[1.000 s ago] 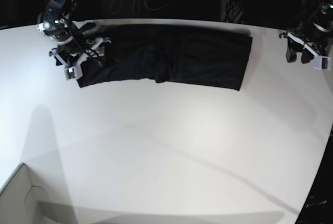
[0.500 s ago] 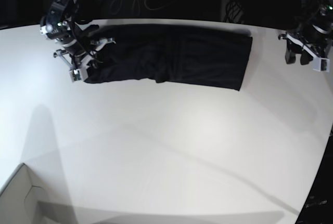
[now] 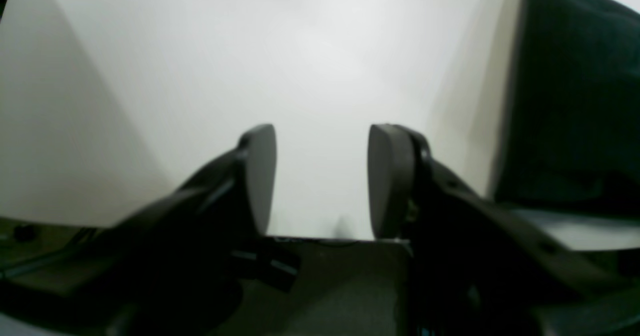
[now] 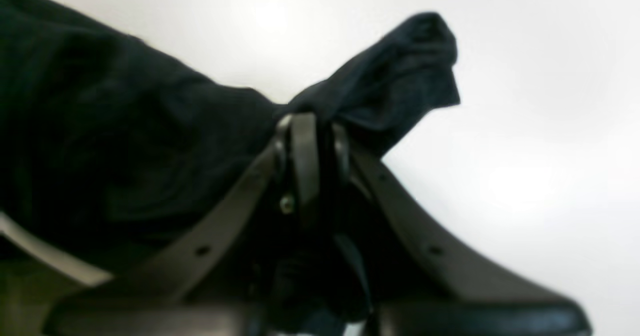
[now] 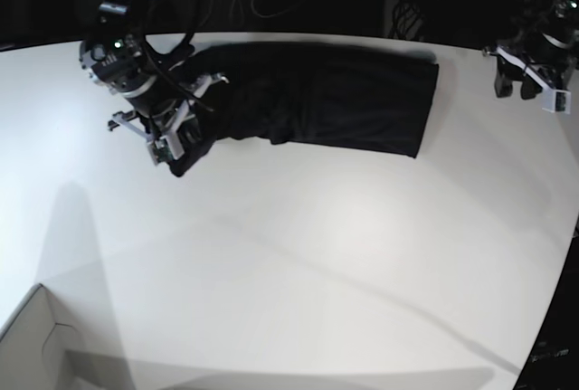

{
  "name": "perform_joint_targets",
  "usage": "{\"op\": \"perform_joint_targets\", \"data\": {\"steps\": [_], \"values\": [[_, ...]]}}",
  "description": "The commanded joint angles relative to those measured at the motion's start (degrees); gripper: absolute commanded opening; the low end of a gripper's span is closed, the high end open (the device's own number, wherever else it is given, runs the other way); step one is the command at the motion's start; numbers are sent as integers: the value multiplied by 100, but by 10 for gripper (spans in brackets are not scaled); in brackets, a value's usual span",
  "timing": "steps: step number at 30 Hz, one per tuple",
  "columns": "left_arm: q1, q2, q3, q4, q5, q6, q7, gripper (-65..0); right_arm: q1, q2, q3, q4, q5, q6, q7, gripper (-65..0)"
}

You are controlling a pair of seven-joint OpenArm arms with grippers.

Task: Layout the t-shirt on the table in an organized manner, then fold the t-shirt properly
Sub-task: 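Grasp the strip's end with the right gripper and fold it toward the left gripper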

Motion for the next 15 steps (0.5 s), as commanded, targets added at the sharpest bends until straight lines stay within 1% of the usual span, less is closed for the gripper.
{"op": "perform_joint_targets", "data": {"steps": [1,4,9,15], "values": [[-14,-59,-34,89,-79,-12,-113,-362,-53,4,-163,168,60,23,119,-650],[-41,-50,-25,89,-79,-12,-113,-362,-194,4,-690,397,60,23,136,-650],[-32,46,-25,116,-79,-12,-113,-362,-264,4,-1367,528,60,23,163,-650],[12,46,-25,98,-79,-12,-104,-362,-273,4,-2334,511,25,23,875,-650]]}}
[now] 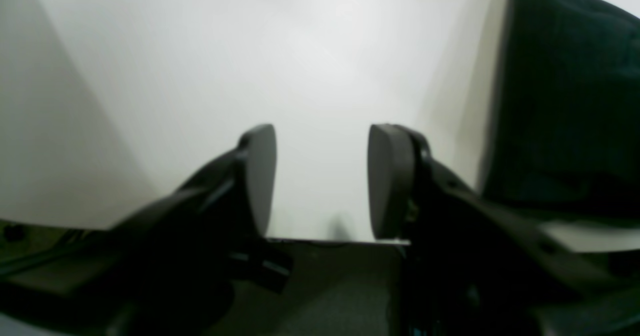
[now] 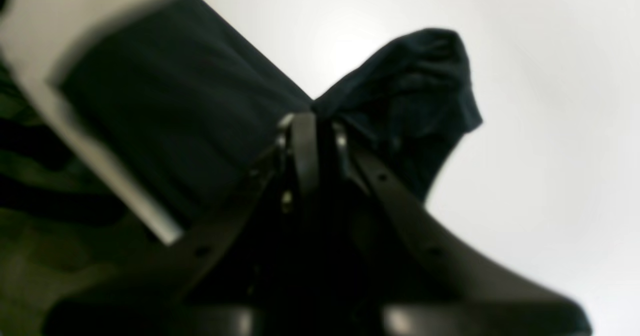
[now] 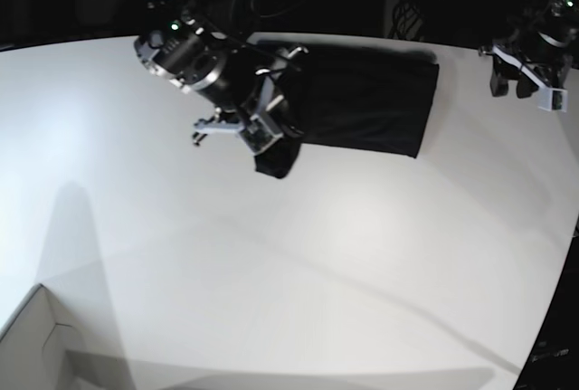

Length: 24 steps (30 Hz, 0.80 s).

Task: Layout the t-shirt on the table in an organized manner, then fold the t-shirt properly
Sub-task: 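Grasp the strip's end with the right gripper and fold it toward the left gripper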

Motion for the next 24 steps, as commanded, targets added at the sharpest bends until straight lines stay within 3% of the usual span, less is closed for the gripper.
{"op": "perform_joint_targets", "data": {"steps": [1,7,8,9,11,17,24], "values": [[27,-74,-34,94,-84,-12,-108,-362,68,-44,-255,63,128,21,294,-650],[-149,-47,-60,146,-84,-12,454,-362,473,658,-1811,-333,128,21,795,-650],[-245,-47,-69,138,-84,-12,578,-362,613,711,-1995,-430,128,-212,839,-650],[-342,-47,-69,94,-84,-12,692,-362,719,719,-2189,-544,128,-441,883,-650],[-456,-39,-43,85,-84,-12,789,-362,930,711,-2400,-808,128,-564,883,-650],[-623,40,-34,85,-22,-12,797,-362,1572,385,-2461,-1757,145,-608,892,-650],[-808,269,722,-3,918,-12,736,-362,2064,174,-2505,-2249,145,-608,901,-650]]}}
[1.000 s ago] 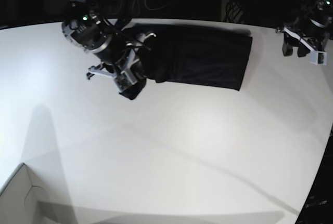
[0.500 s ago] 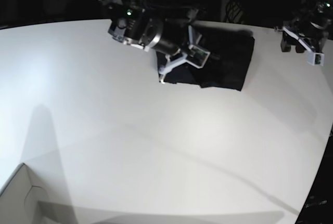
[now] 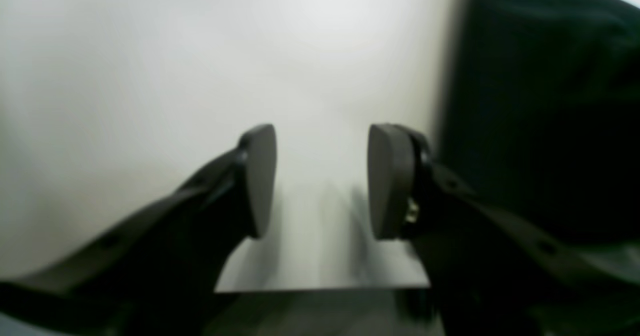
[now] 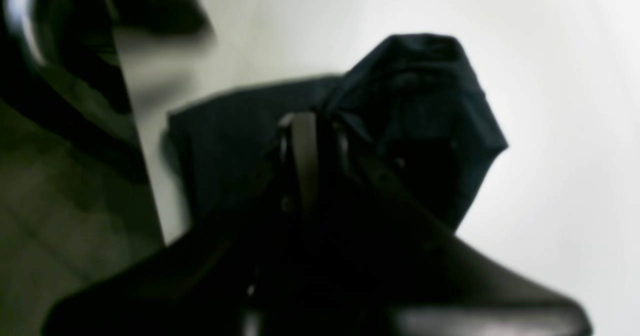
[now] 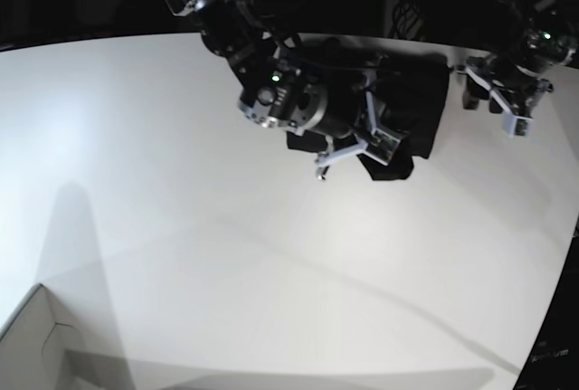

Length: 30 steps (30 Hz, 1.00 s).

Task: Layout the t-shirt on the table in an organized manner, then fold the t-shirt properly
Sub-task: 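Grasp the strip's end with the right gripper and fold it toward the left gripper, then lay the folded end down with the right gripper and release it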

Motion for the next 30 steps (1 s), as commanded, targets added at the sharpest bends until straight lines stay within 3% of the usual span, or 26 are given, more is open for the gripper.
{"op": "perform_joint_targets", "data": {"steps": [1,4,12,21,25,30], "values": [[-26,-70,89,80,12,18,-93,-363,119,-79,-5,102,124,13,182,-650],[-166,-61,405,18,126,18,-101,-389,251,-88,4,76,124,13,182,-650],[-368,-105,485,-852,109,18,-101,-595,383,-123,-22,102,132,13,182,-650],[-316,-149,933,-817,100,18,-101,-597,849,-289,-172,-293,132,13,182,-650],[-201,-149,1021,-825,47,18,-101,-597,1121,-289,-638,-706,141,13,190,-650],[-166,-114,1030,-843,47,18,-101,-597,1270,-289,-884,-1234,141,4,700,-650]]}}
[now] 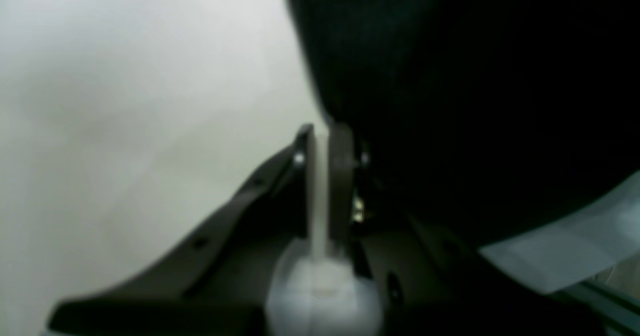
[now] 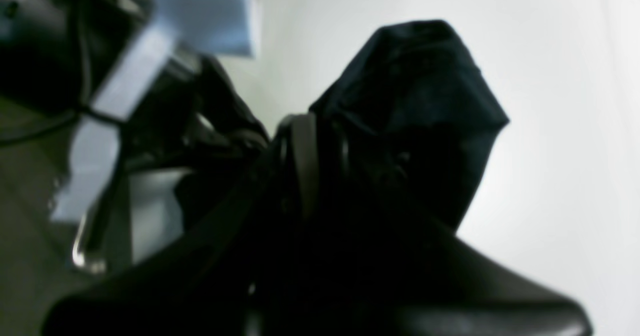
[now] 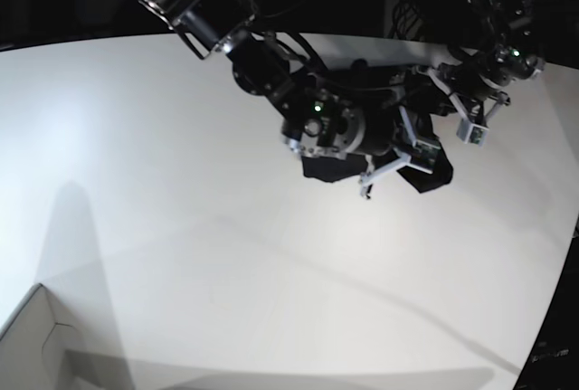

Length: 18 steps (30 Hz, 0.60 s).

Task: Layout the t-shirt on the table in an organized manner, then fold the t-shirt properly
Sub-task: 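Lay the folded end down with the right gripper and release it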

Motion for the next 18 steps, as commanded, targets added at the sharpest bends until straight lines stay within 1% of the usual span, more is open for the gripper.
{"op": "perform_joint_targets", "data": {"steps": [1,9,13,18], "values": [[88,-9,7,-13,143,12,218,-597,123,-77,-32,62,111,4,277,-650],[123,-18,-28,-21,-33,12,218,-597,114,-77,-76,27,111,4,593,-650],[123,-18,-46,-39,-33,12,218,-597,79,-77,-120,53,111,13,593,-650],[123,-35,-55,-48,-33,12,218,-597,79,-77,-436,71,111,22,567,-650]]}}
